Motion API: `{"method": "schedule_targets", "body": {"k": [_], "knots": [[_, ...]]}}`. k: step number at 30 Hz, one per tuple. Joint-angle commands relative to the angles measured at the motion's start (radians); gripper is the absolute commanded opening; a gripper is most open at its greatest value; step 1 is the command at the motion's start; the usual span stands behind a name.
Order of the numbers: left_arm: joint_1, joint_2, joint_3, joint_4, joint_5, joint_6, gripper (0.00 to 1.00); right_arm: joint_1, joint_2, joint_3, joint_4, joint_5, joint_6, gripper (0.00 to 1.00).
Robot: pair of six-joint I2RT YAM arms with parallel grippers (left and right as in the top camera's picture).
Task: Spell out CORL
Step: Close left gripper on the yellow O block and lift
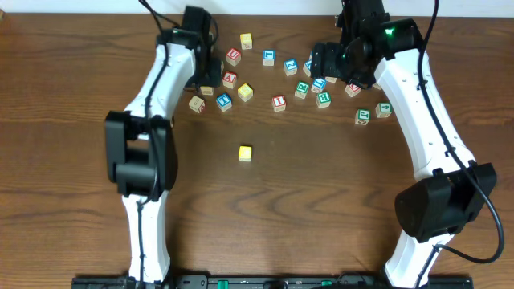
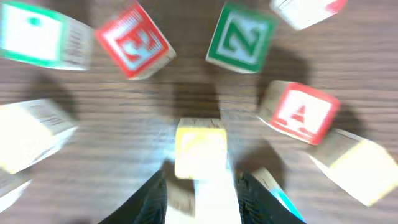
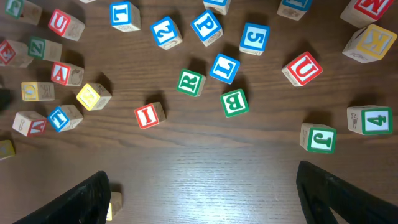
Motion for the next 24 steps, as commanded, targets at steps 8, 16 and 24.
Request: {"method": "schedule_targets", "body": {"k": [8,16,24], "knots": [[-0.001,-0.14,-0.001,-0.034,-0.037,0.04,0.35,-0.003,-0.006,-0.007,-0.002,0.017,-0.015,0.91],[-0.001,-0.012,-0.005,-0.007,-0.039,0.04,0.41,-0.002,-0.006,-0.007,-0.006,0.019,-0.015,0.91],[-0.002,0.077,-0.006,0.034,-0.039,0.04,0.43,-0.002,-0.006,-0.007,-0.005,0.019,-0.015,0.91]]}}
